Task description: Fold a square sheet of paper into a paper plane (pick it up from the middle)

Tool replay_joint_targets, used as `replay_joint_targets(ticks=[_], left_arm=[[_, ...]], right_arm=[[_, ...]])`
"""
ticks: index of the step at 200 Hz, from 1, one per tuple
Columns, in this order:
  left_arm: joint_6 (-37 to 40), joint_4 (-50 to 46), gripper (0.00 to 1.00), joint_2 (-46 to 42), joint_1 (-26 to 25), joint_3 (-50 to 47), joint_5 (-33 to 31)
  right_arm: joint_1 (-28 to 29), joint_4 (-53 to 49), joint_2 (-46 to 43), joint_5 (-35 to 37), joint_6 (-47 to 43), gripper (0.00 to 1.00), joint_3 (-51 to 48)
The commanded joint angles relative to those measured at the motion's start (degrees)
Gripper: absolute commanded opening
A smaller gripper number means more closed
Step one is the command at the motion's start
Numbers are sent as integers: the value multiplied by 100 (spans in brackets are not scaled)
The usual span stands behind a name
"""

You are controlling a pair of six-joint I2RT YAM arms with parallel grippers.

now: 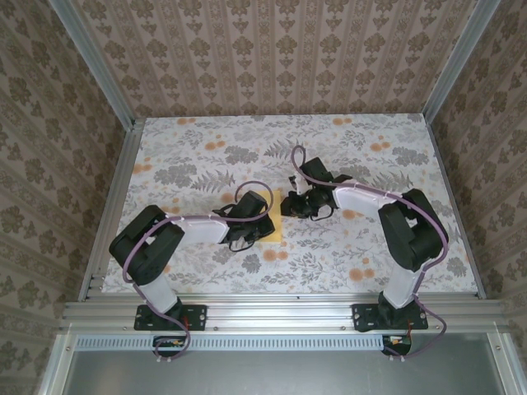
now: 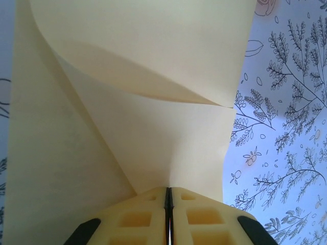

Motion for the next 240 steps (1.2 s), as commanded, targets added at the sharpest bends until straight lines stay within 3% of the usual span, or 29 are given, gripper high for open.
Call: replay_joint_targets(ticks=[1, 106, 152, 175, 240], left_arm=[[-129, -429, 11, 147, -50, 63, -141], [-297, -471, 9, 201, -70, 58, -219], [-373, -476, 9, 200, -68, 42, -253], [-393, -466, 9, 200, -68, 34, -250], [-513, -383, 9, 204, -69, -27, -247]], right_arm=[[129, -36, -18, -207, 175, 15, -242], [299, 350, 492, -739, 354, 10, -409], [299, 182, 630, -546, 238, 9, -526], [300, -2, 557, -287, 150, 9, -478], [441, 301, -35, -622, 311, 10, -730]])
